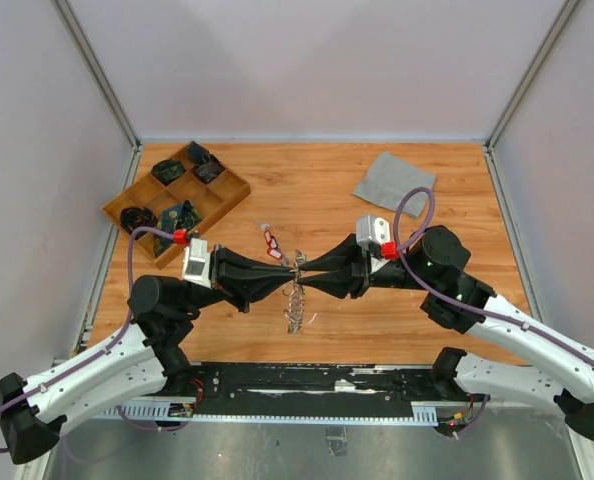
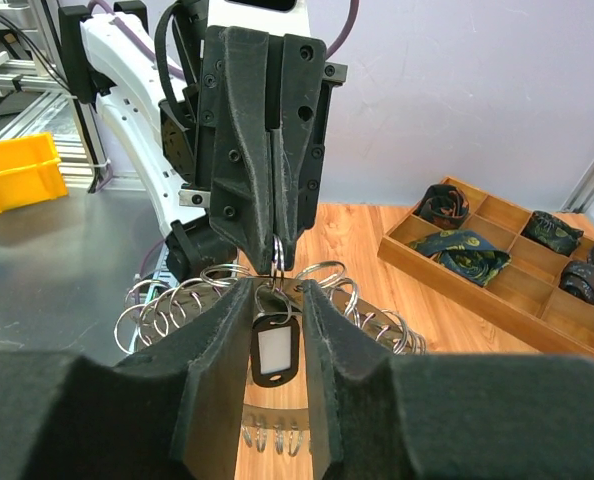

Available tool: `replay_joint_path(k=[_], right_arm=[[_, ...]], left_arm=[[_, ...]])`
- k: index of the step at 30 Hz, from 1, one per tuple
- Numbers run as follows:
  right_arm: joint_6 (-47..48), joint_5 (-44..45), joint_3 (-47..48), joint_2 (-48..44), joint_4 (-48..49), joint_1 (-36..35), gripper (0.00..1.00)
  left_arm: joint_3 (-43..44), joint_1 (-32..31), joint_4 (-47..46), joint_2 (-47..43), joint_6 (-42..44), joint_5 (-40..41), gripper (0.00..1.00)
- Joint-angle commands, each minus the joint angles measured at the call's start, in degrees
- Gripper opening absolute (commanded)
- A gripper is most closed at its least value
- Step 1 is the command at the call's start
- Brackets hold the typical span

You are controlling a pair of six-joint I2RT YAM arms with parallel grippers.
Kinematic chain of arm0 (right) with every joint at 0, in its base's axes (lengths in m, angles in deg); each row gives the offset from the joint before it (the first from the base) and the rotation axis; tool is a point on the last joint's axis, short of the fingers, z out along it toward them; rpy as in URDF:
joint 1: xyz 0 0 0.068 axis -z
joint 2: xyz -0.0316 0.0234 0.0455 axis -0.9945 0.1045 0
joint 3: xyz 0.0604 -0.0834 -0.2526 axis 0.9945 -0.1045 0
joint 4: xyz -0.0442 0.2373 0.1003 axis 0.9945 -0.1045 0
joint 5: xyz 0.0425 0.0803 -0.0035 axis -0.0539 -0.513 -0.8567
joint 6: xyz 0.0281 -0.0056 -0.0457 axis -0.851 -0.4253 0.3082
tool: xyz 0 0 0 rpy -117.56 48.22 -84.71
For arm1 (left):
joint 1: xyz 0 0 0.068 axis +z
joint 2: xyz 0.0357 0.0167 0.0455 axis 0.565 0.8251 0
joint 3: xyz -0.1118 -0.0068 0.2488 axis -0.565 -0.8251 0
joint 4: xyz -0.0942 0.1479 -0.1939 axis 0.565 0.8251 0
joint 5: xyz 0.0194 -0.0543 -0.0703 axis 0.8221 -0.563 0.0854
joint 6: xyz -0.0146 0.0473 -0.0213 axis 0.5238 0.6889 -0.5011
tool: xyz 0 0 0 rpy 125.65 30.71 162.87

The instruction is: Put the keys on the keyring

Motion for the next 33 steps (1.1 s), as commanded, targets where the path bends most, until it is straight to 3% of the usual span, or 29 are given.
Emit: replay_joint_path(k=[1, 11, 19, 23, 29, 33], right_arm=[[0.6, 0.6, 1.1, 0.0, 0.2, -0.7, 0.28], [0.1, -0.2, 1.5, 1.1, 0.6, -0.8, 0.23], [-0.5, 0.2, 1.8, 1.2, 0.4, -0.9, 0.07], [1.2, 1.4, 4.3, 1.2, -4.9, -0.9, 0.01], [6.5, 1.9, 11.2, 2.3, -18.2, -0.9, 0.00], [11.1, 2.2, 17.9, 4.8, -30.2, -0.9, 0.01]], left_arm=[[2.2, 0.3, -3.8, -0.1, 0.4, -0.9, 0.00], [2.0, 0.3, -3.8, -0.4, 0.6, -0.7, 0.01], [1.9, 0.3, -3.8, -0.4, 0.6, -0.7, 0.00], [2.1, 0.3, -3.5, -0.4, 0.7, -0.9, 0.01], [3.3, 0.3, -0.3, -0.6, 2.2, -2.0, 0.26], [4.3, 0.3, 2.3, -1.0, 3.6, -2.3, 0.34]])
